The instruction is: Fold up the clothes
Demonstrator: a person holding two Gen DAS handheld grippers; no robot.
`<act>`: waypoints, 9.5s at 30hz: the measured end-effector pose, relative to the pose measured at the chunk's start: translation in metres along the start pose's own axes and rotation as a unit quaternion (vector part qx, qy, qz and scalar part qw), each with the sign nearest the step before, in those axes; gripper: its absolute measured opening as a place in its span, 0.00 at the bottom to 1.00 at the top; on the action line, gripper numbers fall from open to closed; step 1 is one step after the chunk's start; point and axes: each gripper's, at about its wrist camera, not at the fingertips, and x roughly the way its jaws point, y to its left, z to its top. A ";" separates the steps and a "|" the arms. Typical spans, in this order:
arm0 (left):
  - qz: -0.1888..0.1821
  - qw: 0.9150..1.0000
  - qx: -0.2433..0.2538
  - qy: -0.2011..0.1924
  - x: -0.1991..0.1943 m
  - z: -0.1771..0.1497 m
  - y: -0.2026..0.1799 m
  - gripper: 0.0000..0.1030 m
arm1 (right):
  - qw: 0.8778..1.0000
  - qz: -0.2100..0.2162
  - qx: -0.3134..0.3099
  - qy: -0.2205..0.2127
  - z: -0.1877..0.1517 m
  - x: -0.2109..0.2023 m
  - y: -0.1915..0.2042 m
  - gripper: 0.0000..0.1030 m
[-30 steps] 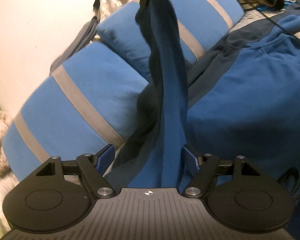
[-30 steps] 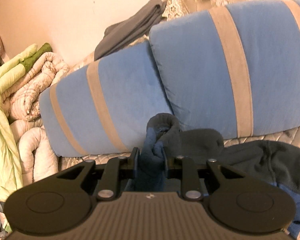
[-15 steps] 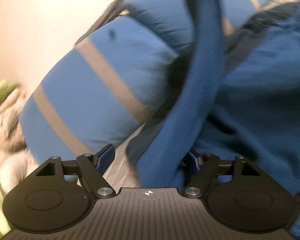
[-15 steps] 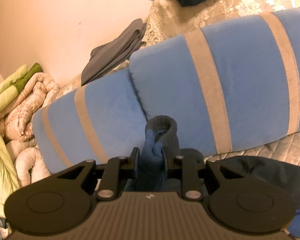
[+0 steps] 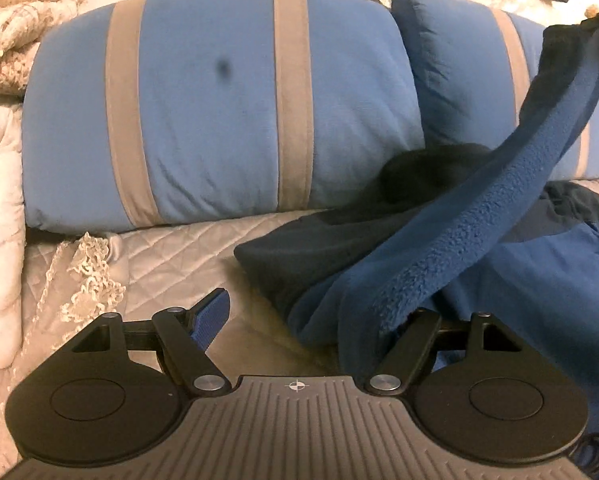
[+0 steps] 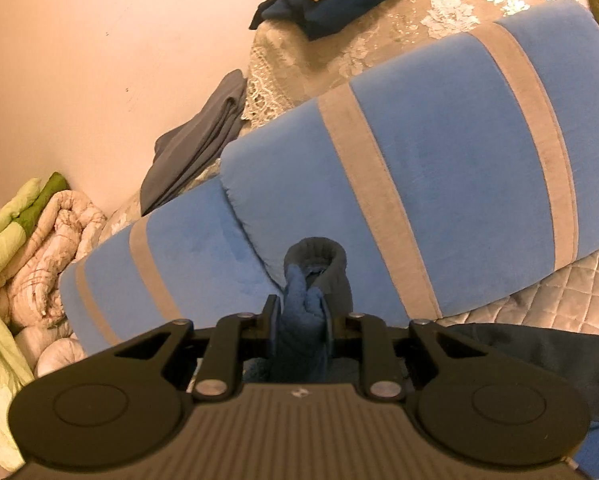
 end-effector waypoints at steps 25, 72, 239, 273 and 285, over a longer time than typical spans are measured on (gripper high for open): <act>0.177 0.852 0.488 -0.061 -0.003 -0.061 -0.082 0.73 | 0.989 -0.036 0.125 0.067 -0.111 -0.022 -0.150 0.18; 0.101 0.841 0.527 -0.065 -0.039 -0.066 -0.061 0.81 | 0.976 -0.173 -0.027 0.127 -0.117 -0.146 -0.149 1.00; -0.352 0.933 -0.077 0.012 -0.068 0.062 -0.242 0.82 | 0.970 -0.106 -0.192 -0.100 -0.166 -0.217 -0.210 0.11; -0.405 0.854 -0.312 0.091 -0.008 0.048 -0.180 0.82 | 0.915 -0.112 -0.387 -0.032 -0.216 -0.115 -0.086 0.11; -0.474 0.774 -0.397 0.134 0.016 0.035 -0.175 0.82 | 0.868 -0.098 -0.487 -0.013 -0.250 -0.099 -0.050 0.10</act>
